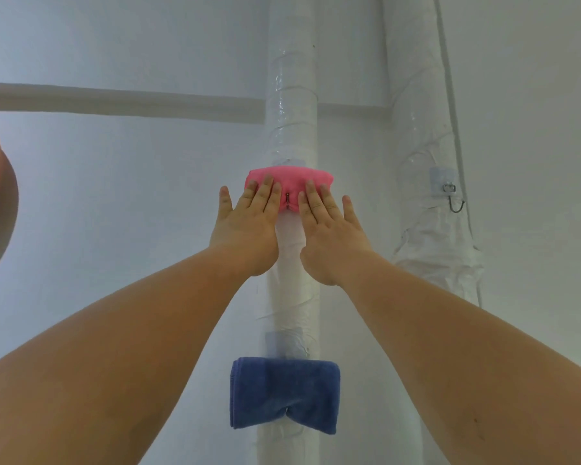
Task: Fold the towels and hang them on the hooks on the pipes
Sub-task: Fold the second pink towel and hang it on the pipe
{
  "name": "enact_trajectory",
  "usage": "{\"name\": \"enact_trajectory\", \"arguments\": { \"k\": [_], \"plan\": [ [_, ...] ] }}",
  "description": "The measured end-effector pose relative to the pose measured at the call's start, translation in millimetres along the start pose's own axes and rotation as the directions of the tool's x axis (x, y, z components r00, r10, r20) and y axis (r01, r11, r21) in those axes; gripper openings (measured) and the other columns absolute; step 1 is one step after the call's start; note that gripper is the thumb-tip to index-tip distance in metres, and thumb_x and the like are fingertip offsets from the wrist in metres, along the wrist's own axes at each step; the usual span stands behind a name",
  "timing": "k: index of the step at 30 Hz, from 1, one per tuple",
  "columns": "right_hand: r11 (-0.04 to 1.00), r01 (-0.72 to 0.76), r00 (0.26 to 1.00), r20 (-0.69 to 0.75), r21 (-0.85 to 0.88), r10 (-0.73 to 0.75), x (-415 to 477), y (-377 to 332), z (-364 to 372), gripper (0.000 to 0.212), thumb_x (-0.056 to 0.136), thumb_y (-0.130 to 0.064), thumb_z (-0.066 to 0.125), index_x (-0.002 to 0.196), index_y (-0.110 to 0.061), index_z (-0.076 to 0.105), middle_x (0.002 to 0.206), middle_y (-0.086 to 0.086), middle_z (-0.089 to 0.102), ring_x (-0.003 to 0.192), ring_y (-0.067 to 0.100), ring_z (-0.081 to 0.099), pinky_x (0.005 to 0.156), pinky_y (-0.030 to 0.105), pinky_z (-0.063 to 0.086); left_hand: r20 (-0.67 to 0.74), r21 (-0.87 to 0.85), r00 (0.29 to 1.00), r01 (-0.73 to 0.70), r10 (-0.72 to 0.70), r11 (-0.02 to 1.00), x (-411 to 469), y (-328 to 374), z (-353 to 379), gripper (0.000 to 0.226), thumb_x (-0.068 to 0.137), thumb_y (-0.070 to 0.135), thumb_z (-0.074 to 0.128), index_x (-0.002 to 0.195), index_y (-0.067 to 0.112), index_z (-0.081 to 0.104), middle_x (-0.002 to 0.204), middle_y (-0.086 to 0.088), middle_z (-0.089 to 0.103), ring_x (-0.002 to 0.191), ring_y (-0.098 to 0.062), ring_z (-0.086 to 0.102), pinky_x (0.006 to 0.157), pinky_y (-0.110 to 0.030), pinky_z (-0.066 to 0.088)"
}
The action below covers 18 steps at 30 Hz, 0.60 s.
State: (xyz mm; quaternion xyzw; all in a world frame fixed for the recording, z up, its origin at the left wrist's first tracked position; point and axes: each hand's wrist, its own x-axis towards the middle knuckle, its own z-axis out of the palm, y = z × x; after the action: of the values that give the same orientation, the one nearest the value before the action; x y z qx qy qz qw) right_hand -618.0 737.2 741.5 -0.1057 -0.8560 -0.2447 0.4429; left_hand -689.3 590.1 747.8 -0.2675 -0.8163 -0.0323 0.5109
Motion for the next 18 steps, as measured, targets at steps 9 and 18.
{"name": "enact_trajectory", "arguments": {
  "k": [9,18],
  "plan": [
    [1.000,-0.012,1.000,0.011,0.021,0.012,-12.8,2.1,-3.9,0.077,0.100,-0.032,0.027,0.155,-0.010,-0.022,0.163,0.006,-0.032,0.150,0.024,-0.030,0.124,0.054,-0.008,-0.006,-0.004,0.999,0.032,-0.032,0.999,-17.0,4.5,-0.2,0.080,0.101,0.027,0.033,0.157,0.018,-0.024,0.166,-0.001,-0.031,0.153,-0.023,-0.027,0.122,-0.060,-0.012],
    [0.993,-0.045,0.999,-0.022,0.106,0.047,-42.2,-7.6,-9.1,0.079,0.102,-0.040,0.033,0.158,-0.015,-0.016,0.165,0.009,-0.027,0.153,0.029,-0.023,0.125,0.055,-0.003,-0.057,-0.162,0.993,0.094,-0.105,0.982,-56.7,-13.4,-0.2,0.087,0.098,0.038,0.044,0.160,0.023,-0.016,0.169,-0.003,-0.020,0.157,-0.028,-0.012,0.125,-0.056,-0.004]
  ]
}}
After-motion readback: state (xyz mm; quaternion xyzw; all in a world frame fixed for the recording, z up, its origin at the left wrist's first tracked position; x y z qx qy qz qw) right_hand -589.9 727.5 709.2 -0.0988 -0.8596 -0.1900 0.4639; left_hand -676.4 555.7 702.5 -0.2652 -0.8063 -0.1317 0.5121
